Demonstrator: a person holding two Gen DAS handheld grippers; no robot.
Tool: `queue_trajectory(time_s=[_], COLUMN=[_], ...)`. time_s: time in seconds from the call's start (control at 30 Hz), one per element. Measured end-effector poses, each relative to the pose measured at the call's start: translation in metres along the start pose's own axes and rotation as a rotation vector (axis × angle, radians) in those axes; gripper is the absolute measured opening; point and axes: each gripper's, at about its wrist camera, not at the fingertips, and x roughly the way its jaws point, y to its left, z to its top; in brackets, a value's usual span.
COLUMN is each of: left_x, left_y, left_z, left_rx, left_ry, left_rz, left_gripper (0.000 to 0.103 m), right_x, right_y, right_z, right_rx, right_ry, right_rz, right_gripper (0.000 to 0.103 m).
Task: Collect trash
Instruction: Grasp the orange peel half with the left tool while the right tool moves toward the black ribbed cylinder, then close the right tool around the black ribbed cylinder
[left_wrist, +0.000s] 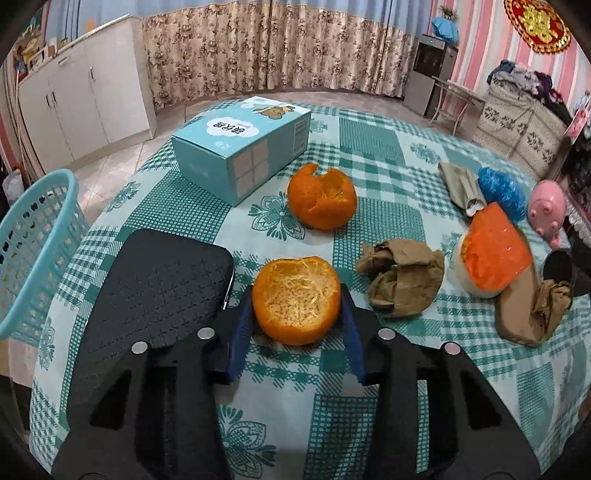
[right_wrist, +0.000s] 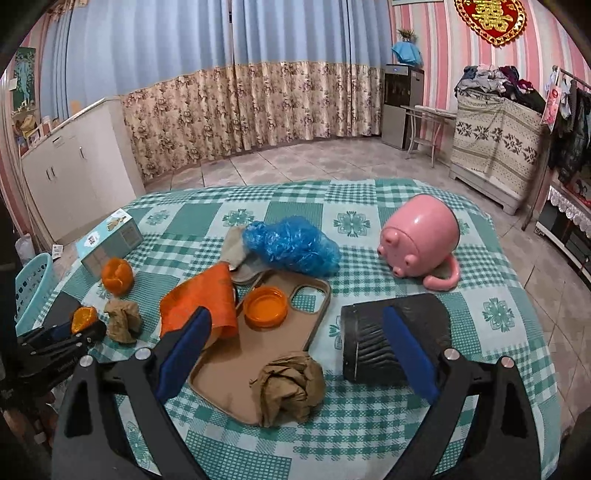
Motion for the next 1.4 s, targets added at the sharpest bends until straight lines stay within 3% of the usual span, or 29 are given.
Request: queue_trajectory(time_s=[0.2, 0.43, 0.53, 0.6, 0.67, 0.7, 0.9, 0.97, 1.13, 1.23, 1.27, 1.4], left_x=[-0.015, -0.038, -0.039, -0.039, -0.04, -0.041, -0.048, -0.047, -0.051, -0.052, -0.051, -0.051], left_y=[-0.004, 0.004, 0.008, 0.01, 0.011, 0.012, 0.017, 0.019, 0.021, 0.022, 0.021, 0.018], left_z=[0.001, 0.002, 0.001, 0.001, 0.001, 0.001, 0.0, 0.001, 0.002, 0.002, 0.002, 0.001], left_rx=[0.035, 0.034, 0.036, 0.035, 0.031, 0.031, 0.028, 0.018, 0.011, 0.0, 0.0, 0.014], left_ry=[-0.05, -0.12, -0.122, -0.12, -0.122, -0.125, -0.147, -0.142, -0.153, -0.152, -0.15, -0.156], left_rz=[-0.001, 0.041, 0.057, 0.059, 0.055, 0.055, 0.055, 0.053, 0.054, 0.046, 0.046, 0.059], left_gripper=[0.035, 0.035, 0.035, 0.035, 0.035, 0.035, 0.035, 0.035, 0.035, 0.035, 0.035, 0.035], right_x=[0.001, 0.011, 0.014, 0.015, 0.018, 0.013, -0.011, -0.006, 0.0, 0.009, 0.012, 0.031], right_y=[0.019, 0.018, 0.023, 0.026, 0.023, 0.017, -0.022, -0.033, -0.069, -0.068, -0.066, -0.041], right_z=[-0.004, -0.014, -0.017, -0.017, -0.018, -0.015, 0.0, -0.001, 0.0, -0.001, -0.001, -0.004], right_rx=[-0.052, -0.048, -0.078, -0.082, -0.068, -0.046, 0.03, 0.049, 0.144, 0.156, 0.146, 0.034], right_ry=[-0.015, 0.065, 0.066, 0.08, 0.106, 0.092, 0.042, 0.049, 0.052, 0.064, 0.066, 0.092], right_rz=[-0.002, -0.069, -0.11, -0.087, -0.06, -0.054, -0.085, -0.127, -0.18, -0.156, -0.153, -0.195], right_gripper=[0.092, 0.089, 0.076, 0.066, 0.046, 0.046, 0.05, 0.068, 0.078, 0.079, 0.086, 0.09])
